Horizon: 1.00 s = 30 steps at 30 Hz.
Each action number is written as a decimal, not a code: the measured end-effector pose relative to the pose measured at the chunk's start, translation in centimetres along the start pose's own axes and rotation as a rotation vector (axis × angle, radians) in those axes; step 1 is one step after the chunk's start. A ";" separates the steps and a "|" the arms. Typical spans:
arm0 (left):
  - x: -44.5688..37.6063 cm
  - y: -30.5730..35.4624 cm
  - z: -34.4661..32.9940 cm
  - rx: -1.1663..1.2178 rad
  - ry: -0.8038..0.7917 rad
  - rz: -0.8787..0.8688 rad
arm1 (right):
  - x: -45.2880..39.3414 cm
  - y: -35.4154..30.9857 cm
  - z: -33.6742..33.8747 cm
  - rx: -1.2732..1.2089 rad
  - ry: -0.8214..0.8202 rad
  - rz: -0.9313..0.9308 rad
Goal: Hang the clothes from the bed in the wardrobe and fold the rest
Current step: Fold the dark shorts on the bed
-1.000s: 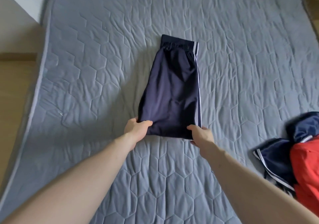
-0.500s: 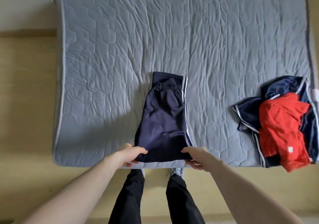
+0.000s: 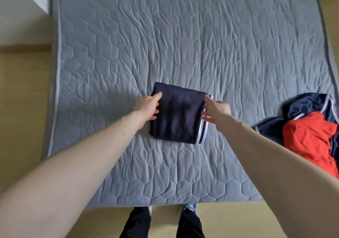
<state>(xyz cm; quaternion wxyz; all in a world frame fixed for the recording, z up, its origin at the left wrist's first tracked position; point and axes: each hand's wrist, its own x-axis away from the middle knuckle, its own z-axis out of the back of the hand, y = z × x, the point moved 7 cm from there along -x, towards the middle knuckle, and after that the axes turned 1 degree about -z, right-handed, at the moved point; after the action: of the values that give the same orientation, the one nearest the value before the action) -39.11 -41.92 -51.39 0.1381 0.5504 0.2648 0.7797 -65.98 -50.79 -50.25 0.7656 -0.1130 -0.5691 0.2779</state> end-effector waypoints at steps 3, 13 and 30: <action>-2.7 -2.6 -0.2 -0.240 0.102 -0.050 | -2.2 1.9 -1.4 0.327 0.031 0.077; -8.4 -10.5 -4.2 -0.075 -0.025 0.098 | -9.6 8.7 -5.2 0.180 -0.031 0.049; 13.4 -6.7 -0.5 0.292 0.067 0.027 | 8.7 3.2 1.9 0.243 -0.355 0.289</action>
<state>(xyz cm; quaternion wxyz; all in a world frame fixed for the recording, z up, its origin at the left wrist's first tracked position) -44.83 -29.76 -44.80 0.0373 0.5418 0.3724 0.7525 -67.01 -43.59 -44.20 0.6141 -0.0497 -0.6350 0.4660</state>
